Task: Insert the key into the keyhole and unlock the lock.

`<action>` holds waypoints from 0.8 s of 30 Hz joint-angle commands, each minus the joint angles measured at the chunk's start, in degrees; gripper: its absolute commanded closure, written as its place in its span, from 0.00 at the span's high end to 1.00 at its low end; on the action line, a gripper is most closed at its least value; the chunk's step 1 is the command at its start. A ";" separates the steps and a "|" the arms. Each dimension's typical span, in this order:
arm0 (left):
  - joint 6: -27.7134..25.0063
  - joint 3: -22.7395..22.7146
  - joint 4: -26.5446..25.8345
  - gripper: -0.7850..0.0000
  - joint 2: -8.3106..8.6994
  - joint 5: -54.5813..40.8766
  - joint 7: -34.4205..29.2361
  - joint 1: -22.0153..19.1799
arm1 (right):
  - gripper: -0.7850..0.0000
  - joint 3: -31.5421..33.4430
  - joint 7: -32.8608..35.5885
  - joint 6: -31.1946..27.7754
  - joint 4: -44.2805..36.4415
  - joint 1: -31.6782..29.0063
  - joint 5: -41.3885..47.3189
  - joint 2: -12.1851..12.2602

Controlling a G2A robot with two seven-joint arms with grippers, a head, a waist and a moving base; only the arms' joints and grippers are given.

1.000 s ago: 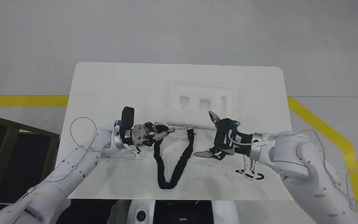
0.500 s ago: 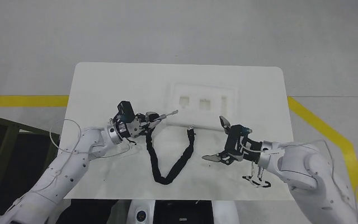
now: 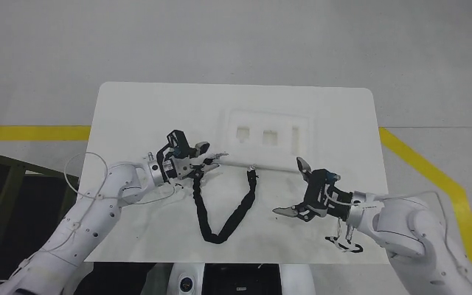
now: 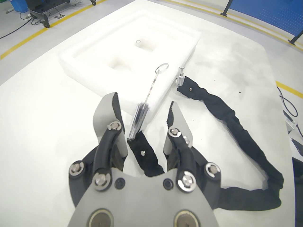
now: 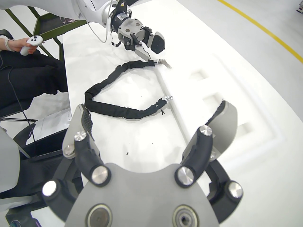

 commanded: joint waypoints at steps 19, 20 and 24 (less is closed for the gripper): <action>-4.30 -16.95 0.96 1.00 2.03 -2.16 8.65 1.68 | 1.00 14.77 -16.57 7.67 4.91 -6.92 -9.90 -0.04; -4.12 -17.89 0.89 1.00 2.15 -2.33 9.02 2.19 | 1.00 16.07 -17.42 8.35 4.99 -7.67 -10.63 -0.05; -4.33 -20.88 0.75 1.00 2.49 -2.62 9.03 3.12 | 1.00 20.51 -20.25 11.41 5.45 -9.91 -11.66 -0.24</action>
